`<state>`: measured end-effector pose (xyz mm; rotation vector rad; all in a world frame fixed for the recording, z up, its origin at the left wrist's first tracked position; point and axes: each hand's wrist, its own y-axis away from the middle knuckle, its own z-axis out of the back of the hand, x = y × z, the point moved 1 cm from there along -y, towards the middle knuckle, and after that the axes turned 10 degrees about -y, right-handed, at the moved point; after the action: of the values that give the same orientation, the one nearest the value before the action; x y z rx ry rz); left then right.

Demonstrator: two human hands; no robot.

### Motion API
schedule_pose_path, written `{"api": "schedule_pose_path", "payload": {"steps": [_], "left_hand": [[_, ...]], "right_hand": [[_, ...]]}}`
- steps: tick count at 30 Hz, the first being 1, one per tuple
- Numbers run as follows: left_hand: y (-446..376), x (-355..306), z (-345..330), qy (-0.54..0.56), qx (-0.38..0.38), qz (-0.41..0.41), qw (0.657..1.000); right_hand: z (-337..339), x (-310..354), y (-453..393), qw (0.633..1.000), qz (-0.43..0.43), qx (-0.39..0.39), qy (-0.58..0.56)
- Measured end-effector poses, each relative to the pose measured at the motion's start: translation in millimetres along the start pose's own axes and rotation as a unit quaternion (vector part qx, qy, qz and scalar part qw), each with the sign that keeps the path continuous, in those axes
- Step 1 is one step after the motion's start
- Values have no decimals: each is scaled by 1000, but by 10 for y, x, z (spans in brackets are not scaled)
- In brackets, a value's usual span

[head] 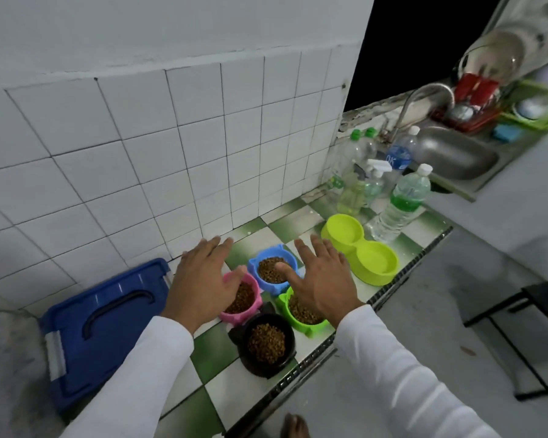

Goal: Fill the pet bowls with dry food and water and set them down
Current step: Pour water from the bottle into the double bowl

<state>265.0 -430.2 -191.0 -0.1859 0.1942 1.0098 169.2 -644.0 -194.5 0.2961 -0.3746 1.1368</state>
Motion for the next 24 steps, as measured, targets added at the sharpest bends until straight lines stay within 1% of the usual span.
{"api": "schedule_pose_path", "payload": {"steps": [6, 13, 17, 24], "left_hand": [[-258, -483, -106, -9, 8, -56, 998], [-501, -1132, -289, 19, 5, -110, 994], [-748, -1519, -480, 14, 24, -127, 991], [-1211, -2254, -704, 10, 20, -147, 989]], "right_hand": [[245, -425, 69, 998, -53, -39, 9], [555, -1042, 46, 992, -103, -67, 2], [752, -1424, -38, 991, -114, -75, 7], [1146, -2104, -302, 989, -124, -80, -8]]}}
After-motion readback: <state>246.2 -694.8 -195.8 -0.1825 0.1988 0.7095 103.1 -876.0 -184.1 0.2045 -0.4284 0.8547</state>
